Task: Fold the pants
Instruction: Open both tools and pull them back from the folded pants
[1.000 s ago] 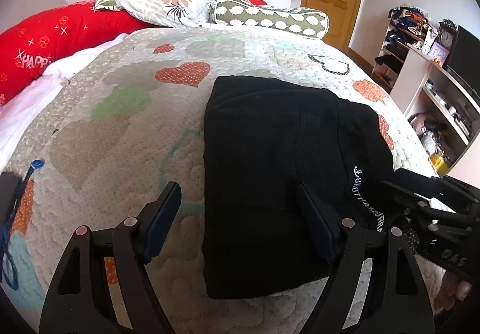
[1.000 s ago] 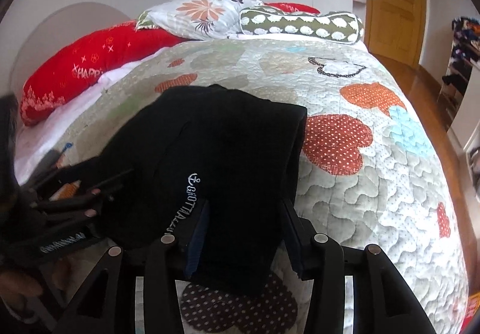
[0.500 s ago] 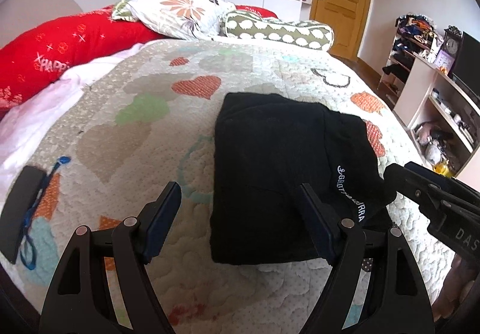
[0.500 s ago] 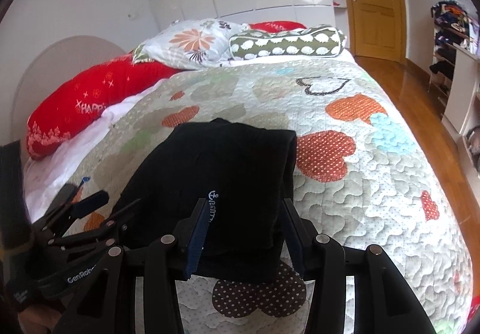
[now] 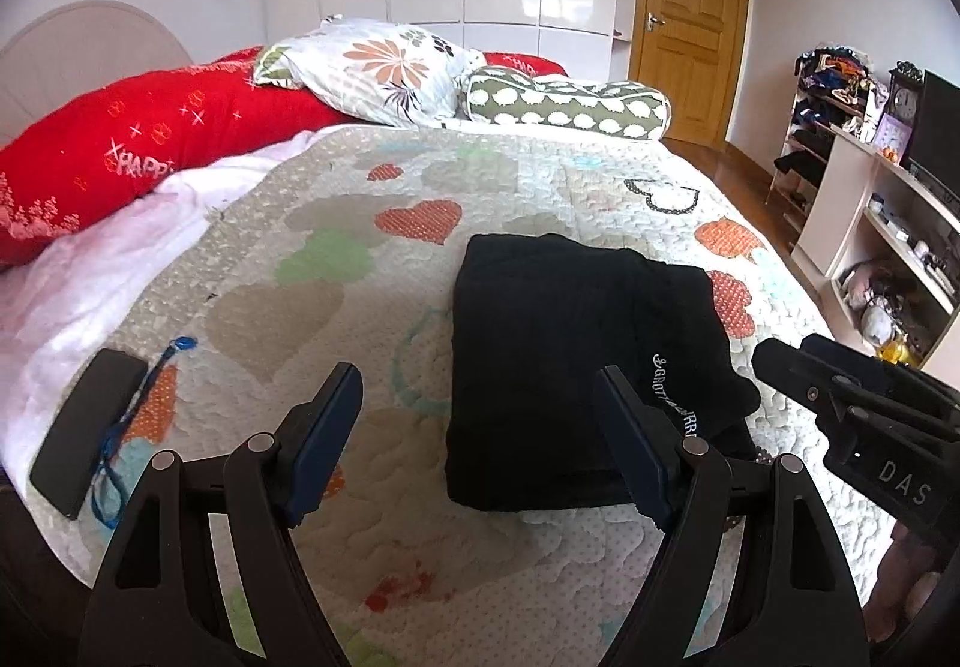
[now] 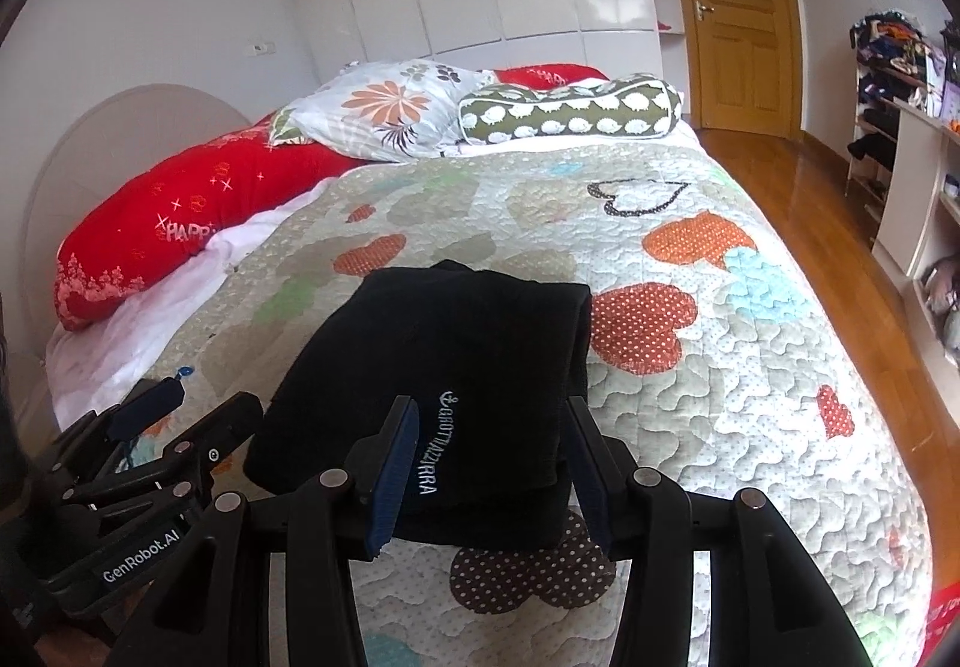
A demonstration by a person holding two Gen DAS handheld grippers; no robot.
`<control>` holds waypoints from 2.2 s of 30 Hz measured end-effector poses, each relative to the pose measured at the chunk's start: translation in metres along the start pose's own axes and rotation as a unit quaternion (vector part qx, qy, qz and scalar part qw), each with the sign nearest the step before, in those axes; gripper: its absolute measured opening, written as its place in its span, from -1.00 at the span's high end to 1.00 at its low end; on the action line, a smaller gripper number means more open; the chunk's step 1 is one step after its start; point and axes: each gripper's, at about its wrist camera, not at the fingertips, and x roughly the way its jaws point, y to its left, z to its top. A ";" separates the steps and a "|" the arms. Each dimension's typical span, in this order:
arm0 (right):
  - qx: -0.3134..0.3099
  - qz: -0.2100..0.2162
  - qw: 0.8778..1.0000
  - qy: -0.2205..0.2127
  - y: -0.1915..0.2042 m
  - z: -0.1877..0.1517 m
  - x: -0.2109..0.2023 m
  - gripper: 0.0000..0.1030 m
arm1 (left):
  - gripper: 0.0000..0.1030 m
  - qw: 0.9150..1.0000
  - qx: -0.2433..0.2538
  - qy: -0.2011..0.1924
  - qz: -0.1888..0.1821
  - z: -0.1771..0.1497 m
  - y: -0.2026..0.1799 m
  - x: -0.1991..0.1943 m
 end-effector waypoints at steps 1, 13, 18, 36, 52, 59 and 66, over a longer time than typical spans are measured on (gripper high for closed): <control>-0.001 0.000 1.000 -0.002 0.001 0.001 -0.001 0.08 | -0.56 1.000 0.000 -0.001 0.001 -0.001 0.000 -0.002; -0.011 0.006 1.000 -0.001 0.011 -0.004 -0.007 0.08 | -0.56 1.000 0.001 -0.021 0.015 -0.005 0.000 -0.021; -0.011 0.006 1.000 -0.001 0.011 -0.005 -0.009 0.08 | -0.56 1.000 0.002 -0.022 0.021 -0.007 0.001 -0.024; -0.016 0.011 1.000 0.005 0.014 -0.007 -0.009 0.07 | -0.56 1.000 0.005 -0.021 0.021 -0.009 0.000 -0.024; -0.015 0.016 1.000 0.015 0.013 -0.007 0.003 0.07 | -0.56 1.000 0.004 -0.019 0.019 -0.010 0.000 -0.022; -0.015 0.017 1.000 0.020 0.013 -0.009 0.007 0.07 | -0.56 1.000 0.003 -0.015 0.018 -0.012 0.001 -0.018; -0.016 0.018 1.000 0.020 0.014 -0.009 0.008 0.07 | -0.56 1.000 0.005 -0.013 0.017 -0.013 0.002 -0.016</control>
